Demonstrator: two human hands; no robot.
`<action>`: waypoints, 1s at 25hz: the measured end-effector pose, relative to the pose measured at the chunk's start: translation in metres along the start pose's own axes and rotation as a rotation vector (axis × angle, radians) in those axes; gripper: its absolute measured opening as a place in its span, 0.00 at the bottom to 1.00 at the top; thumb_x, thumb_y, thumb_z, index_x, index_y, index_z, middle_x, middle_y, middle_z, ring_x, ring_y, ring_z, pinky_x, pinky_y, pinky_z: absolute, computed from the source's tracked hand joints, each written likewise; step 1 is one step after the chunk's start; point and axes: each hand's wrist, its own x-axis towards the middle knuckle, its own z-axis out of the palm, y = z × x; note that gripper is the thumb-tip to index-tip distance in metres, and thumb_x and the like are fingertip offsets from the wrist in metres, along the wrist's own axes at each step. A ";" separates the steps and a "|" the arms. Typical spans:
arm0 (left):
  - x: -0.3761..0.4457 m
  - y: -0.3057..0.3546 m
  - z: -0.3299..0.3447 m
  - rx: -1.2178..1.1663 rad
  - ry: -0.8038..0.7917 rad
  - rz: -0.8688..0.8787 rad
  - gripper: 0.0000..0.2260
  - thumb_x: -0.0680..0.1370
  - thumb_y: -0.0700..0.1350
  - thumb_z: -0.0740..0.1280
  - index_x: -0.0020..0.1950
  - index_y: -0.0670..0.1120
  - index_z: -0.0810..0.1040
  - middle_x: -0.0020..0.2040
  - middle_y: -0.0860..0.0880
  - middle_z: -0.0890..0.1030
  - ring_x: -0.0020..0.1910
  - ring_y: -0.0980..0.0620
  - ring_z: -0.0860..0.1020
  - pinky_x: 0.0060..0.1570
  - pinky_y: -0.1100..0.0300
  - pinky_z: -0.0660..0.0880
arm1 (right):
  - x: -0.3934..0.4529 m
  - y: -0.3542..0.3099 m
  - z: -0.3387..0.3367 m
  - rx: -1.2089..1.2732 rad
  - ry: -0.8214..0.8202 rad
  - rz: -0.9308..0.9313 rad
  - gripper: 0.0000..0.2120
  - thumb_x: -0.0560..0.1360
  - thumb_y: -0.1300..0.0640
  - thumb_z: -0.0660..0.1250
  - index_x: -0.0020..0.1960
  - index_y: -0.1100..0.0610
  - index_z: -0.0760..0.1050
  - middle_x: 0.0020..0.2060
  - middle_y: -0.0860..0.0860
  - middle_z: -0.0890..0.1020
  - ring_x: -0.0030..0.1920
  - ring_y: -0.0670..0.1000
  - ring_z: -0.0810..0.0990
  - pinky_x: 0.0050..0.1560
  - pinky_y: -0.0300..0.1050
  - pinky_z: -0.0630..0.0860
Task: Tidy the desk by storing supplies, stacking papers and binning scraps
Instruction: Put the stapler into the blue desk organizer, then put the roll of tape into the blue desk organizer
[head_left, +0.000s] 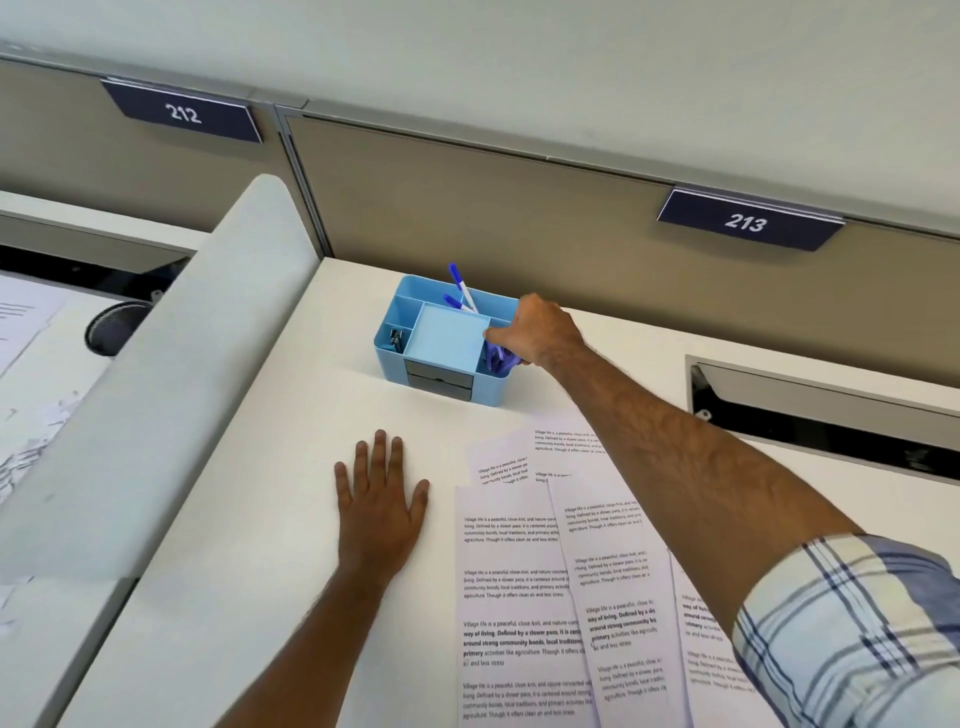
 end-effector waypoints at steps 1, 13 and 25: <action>0.000 0.000 0.000 0.001 -0.002 0.003 0.32 0.83 0.61 0.49 0.83 0.45 0.57 0.84 0.44 0.55 0.82 0.41 0.54 0.79 0.37 0.52 | -0.001 -0.001 0.002 -0.011 0.002 -0.001 0.24 0.68 0.37 0.72 0.53 0.54 0.75 0.47 0.53 0.84 0.45 0.55 0.83 0.39 0.46 0.74; 0.000 -0.004 -0.007 -0.044 -0.055 0.003 0.34 0.81 0.63 0.46 0.83 0.46 0.58 0.84 0.46 0.55 0.82 0.42 0.54 0.79 0.38 0.51 | -0.037 0.014 0.007 0.202 0.055 -0.030 0.17 0.78 0.44 0.69 0.57 0.54 0.70 0.56 0.54 0.82 0.49 0.56 0.77 0.45 0.46 0.68; -0.029 0.046 -0.050 -0.089 -0.135 0.116 0.35 0.80 0.67 0.44 0.84 0.51 0.51 0.84 0.50 0.49 0.83 0.44 0.49 0.80 0.41 0.44 | -0.187 0.142 0.017 0.210 0.074 -0.012 0.10 0.80 0.45 0.64 0.55 0.49 0.68 0.42 0.49 0.82 0.43 0.54 0.80 0.46 0.47 0.76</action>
